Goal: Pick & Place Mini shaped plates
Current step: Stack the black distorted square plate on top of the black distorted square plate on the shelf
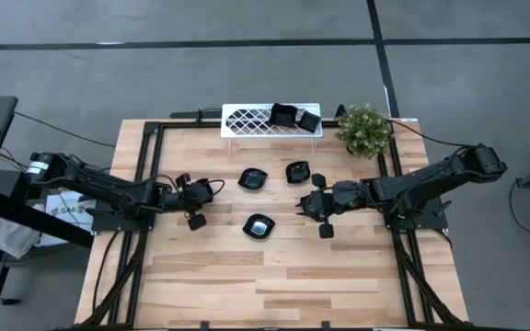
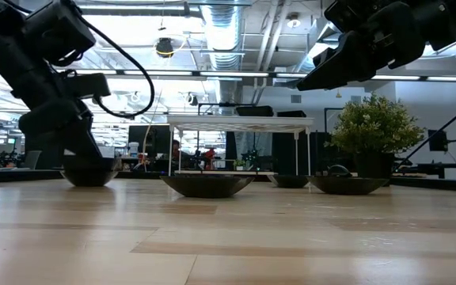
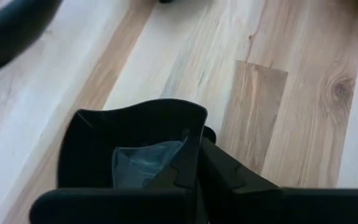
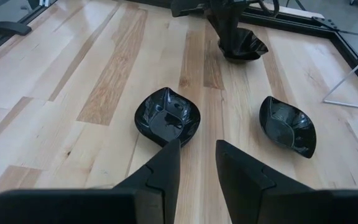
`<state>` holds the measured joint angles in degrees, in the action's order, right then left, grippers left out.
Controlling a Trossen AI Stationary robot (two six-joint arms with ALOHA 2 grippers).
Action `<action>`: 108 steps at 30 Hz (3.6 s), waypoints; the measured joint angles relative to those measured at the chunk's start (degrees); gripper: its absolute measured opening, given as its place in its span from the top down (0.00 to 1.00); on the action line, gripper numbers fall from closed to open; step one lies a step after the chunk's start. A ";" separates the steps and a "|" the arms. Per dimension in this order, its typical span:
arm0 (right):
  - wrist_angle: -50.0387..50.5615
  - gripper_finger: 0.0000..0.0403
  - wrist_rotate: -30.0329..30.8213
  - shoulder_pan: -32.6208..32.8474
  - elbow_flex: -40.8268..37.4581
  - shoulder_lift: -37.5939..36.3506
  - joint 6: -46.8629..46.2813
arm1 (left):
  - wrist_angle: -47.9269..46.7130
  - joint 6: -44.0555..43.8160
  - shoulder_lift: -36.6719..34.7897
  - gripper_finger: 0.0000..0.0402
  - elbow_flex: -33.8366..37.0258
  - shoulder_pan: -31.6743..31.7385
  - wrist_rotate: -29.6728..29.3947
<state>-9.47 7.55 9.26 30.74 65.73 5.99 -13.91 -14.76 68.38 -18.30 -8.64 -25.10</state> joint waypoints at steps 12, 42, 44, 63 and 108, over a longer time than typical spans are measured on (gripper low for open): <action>0.00 0.76 -0.01 0.00 -0.02 0.00 0.00 | -0.21 6.59 -0.87 0.98 -2.33 -0.82 -4.72; -27.04 0.76 5.84 -5.36 1.31 15.20 2.92 | 34.37 27.00 3.51 0.98 -2.35 -12.92 -17.54; -26.72 0.76 5.92 -5.94 3.33 17.89 2.72 | 34.52 28.57 5.34 0.98 -2.35 -12.92 -16.48; 24.66 0.76 -4.06 -13.37 52.60 38.86 9.14 | 35.47 44.72 22.28 0.98 -6.20 -13.51 -15.88; 28.63 0.58 -14.12 -17.16 59.13 47.15 10.44 | 37.61 46.05 21.55 0.98 -6.50 -15.69 -18.38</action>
<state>19.15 -6.57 -7.90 89.87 112.88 16.43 23.70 31.29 89.93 -24.80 -24.34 -43.48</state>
